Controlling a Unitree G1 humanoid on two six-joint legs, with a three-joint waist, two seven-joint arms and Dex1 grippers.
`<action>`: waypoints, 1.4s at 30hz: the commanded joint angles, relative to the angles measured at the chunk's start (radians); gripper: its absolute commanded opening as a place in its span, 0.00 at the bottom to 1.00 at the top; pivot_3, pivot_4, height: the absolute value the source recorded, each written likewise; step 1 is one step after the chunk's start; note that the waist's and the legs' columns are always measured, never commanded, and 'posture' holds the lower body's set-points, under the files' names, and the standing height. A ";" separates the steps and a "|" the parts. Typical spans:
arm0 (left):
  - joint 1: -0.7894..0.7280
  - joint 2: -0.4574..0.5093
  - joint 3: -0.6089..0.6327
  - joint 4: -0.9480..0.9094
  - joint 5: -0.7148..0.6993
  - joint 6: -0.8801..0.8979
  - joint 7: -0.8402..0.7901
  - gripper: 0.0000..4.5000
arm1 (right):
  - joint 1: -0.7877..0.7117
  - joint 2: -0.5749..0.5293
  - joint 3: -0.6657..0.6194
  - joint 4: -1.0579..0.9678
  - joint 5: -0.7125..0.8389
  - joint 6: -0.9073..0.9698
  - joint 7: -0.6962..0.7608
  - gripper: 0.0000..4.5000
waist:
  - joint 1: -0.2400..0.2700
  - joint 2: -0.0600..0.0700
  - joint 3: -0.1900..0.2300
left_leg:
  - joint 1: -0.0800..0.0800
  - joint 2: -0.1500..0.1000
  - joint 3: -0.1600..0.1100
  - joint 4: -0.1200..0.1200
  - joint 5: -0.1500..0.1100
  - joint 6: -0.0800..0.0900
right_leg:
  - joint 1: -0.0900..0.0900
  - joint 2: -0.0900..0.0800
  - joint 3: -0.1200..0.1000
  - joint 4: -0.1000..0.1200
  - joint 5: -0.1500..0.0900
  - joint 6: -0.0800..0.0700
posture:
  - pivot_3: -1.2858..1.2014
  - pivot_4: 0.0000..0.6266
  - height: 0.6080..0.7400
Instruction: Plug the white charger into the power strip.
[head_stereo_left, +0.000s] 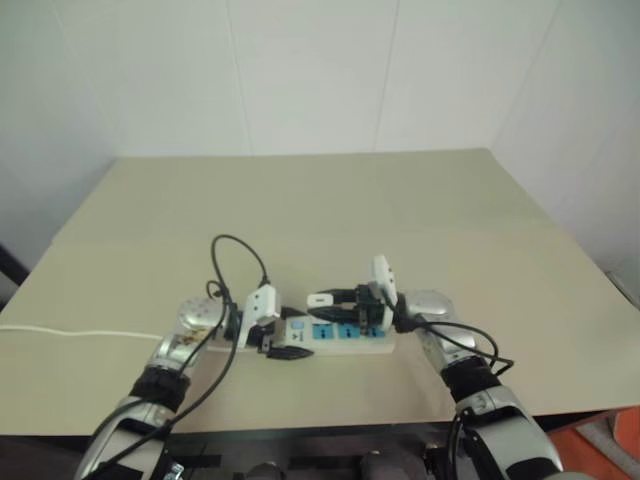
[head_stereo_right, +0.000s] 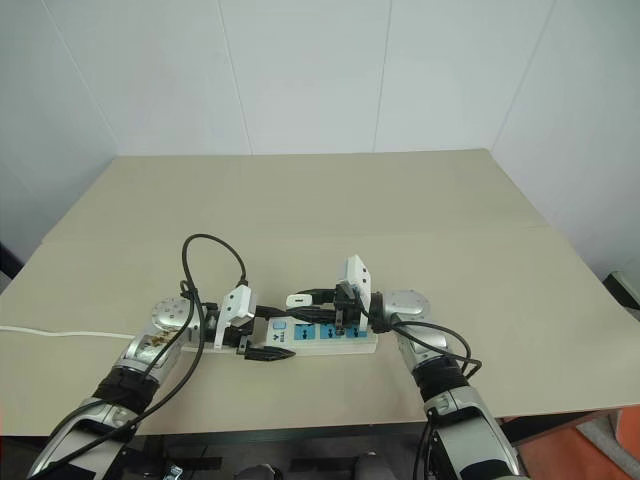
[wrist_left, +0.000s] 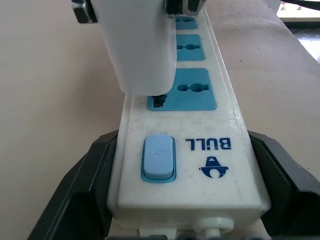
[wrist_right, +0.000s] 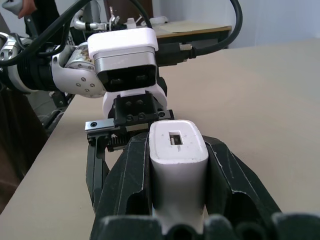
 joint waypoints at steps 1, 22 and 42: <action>-0.001 0.026 0.004 0.037 0.020 -0.005 -0.015 0.73 | 0.022 -0.047 -0.010 -0.024 -0.028 0.077 -0.033 0.25 | 0.000 0.000 0.000 | 0.000 0.000 0.000 0.000 0.000 0.000 | 0.000 0.000 0.000 0.000 0.000 0.000 | 0.52 0.24 1.00; -0.037 -0.012 -0.006 0.105 0.039 -0.044 -0.011 0.73 | 0.054 -0.020 -0.009 -0.172 -0.086 -0.002 -0.174 0.25 | 0.011 0.000 0.000 | 0.000 0.000 0.000 0.000 0.000 0.000 | 0.000 0.000 0.000 0.000 0.000 0.000 | 0.52 0.24 1.00; -0.056 -0.031 -0.016 0.142 0.041 -0.051 -0.031 0.73 | 0.067 0.014 -0.060 -0.228 -0.007 -0.029 -0.187 0.25 | 0.013 0.000 0.000 | -0.002 0.000 0.000 0.000 0.000 0.000 | -0.001 0.000 0.000 -0.002 0.000 0.000 | 0.52 0.24 1.00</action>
